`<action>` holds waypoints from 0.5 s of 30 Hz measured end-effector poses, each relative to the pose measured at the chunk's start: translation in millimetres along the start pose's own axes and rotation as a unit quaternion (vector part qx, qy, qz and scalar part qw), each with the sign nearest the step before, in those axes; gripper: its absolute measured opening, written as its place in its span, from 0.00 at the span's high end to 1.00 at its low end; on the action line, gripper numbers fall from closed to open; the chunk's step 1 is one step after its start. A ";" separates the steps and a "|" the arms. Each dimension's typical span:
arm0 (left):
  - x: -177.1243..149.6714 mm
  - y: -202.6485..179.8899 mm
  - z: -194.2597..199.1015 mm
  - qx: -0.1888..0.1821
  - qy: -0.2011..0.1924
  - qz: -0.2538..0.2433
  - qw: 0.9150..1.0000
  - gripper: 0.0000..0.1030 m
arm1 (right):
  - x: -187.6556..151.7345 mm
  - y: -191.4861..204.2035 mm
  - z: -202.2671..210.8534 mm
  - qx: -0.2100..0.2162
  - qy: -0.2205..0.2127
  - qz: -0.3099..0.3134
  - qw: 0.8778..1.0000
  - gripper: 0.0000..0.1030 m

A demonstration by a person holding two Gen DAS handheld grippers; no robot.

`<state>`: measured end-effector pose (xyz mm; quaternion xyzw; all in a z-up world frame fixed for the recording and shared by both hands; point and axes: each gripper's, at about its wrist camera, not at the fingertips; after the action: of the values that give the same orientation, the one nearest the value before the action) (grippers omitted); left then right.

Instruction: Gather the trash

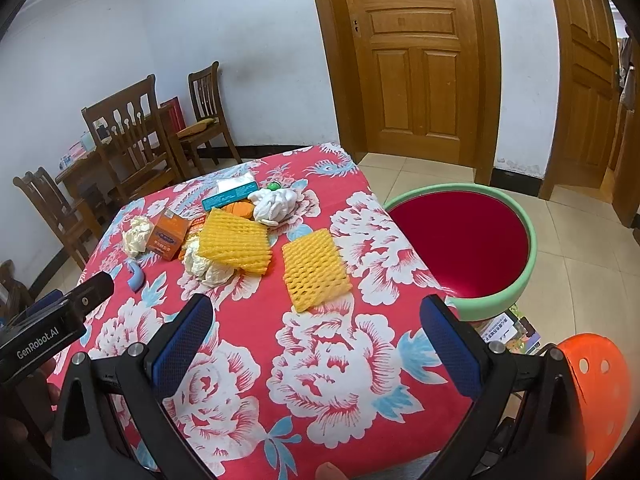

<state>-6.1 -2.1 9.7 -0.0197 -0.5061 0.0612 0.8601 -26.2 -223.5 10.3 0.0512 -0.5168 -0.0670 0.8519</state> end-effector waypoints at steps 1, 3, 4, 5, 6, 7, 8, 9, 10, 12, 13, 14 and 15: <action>-0.1 -0.1 0.0 0.000 0.000 0.000 1.000 0.00 | 0.1 -0.1 0.2 0.000 0.000 0.000 1.000 0.01; 0.1 0.3 0.3 -0.001 -0.001 0.000 1.000 0.00 | 0.0 0.5 0.4 0.000 -0.001 0.000 1.000 0.01; 0.6 0.5 0.8 -0.001 -0.001 0.000 1.000 0.00 | 0.1 1.2 1.5 0.000 -0.001 0.001 1.000 0.01; 1.1 0.8 1.0 -0.001 -0.002 0.000 1.000 0.00 | -0.2 1.3 1.1 -0.001 -0.001 0.000 1.000 0.01; 1.5 1.0 1.0 -0.001 -0.002 0.000 1.000 0.00 | -0.1 1.3 1.0 -0.001 -0.001 0.000 1.000 0.01; 1.5 0.9 1.1 -0.001 -0.001 -0.001 1.000 0.00 | 0.0 1.3 1.2 0.000 0.000 0.000 1.000 0.01; 1.1 0.8 1.2 0.000 -0.001 -0.001 1.000 0.00 | 0.0 1.2 1.0 -0.001 0.000 -0.001 1.000 0.01; 0.7 1.0 1.5 -0.001 -0.002 0.000 1.000 0.00 | 0.0 1.2 1.0 0.000 0.000 -0.001 1.000 0.01; 0.6 1.0 1.5 -0.001 -0.002 0.000 1.000 0.00 | 0.0 1.4 1.3 -0.001 0.000 0.000 1.000 0.01; 0.6 0.9 1.3 -0.001 -0.002 0.000 1.000 0.00 | 0.2 2.1 2.7 -0.001 -0.001 0.000 1.000 0.01; 1.2 1.1 1.4 -0.001 -0.003 0.000 1.000 0.00 | -0.1 2.2 2.0 0.000 -0.001 0.000 1.000 0.01; 1.1 1.0 1.9 0.000 -0.003 0.000 1.000 0.00 | -0.1 2.6 2.7 0.000 -0.001 0.000 1.000 0.01; 1.1 1.0 2.3 0.000 -0.003 0.000 1.000 0.00 | -0.1 2.8 3.3 0.000 -0.001 0.000 1.000 0.01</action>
<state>-7.7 -1.1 11.7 -0.0198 -0.5090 0.0613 0.8584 -29.0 -220.7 12.2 0.0508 -0.5176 -0.0669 0.8515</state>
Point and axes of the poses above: each gripper's, at about its wrist camera, not at the fingertips, and z roughly against the way its jaws point, y to its left, x to its top, and after that the axes turned 11 degrees about -y, right-handed
